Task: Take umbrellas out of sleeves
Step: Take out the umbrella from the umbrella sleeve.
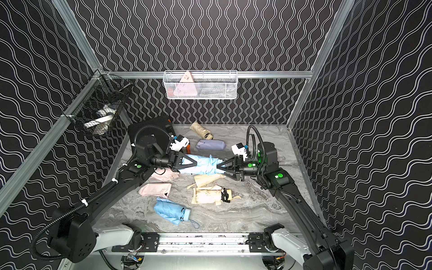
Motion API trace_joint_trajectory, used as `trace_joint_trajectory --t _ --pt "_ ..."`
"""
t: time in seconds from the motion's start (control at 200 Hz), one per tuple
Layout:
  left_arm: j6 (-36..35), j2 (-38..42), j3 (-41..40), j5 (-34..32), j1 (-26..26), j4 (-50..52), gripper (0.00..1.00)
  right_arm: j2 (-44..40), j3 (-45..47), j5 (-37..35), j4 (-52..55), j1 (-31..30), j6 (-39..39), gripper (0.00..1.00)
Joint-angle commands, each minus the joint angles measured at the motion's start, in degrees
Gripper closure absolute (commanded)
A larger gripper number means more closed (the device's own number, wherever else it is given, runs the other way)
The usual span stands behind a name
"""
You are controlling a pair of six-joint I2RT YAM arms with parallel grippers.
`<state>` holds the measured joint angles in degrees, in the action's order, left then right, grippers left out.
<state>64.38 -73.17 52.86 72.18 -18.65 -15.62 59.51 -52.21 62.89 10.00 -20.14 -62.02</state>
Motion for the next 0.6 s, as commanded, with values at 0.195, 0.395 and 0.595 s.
trace_joint_trajectory --t 0.195,0.395,0.595 --pt "-0.76 -0.14 -0.03 -3.45 -0.4 0.86 0.8 1.18 -0.8 3.12 -6.32 -1.4 -0.49 0.64" --pt "-2.49 0.21 -0.05 -3.43 -0.42 3.71 0.79 1.24 -0.95 2.76 -5.43 -1.76 0.37 0.79" --pt "-16.8 0.9 4.42 -8.53 -0.25 23.69 0.4 0.38 -0.98 1.06 -1.27 -1.68 3.14 0.85"
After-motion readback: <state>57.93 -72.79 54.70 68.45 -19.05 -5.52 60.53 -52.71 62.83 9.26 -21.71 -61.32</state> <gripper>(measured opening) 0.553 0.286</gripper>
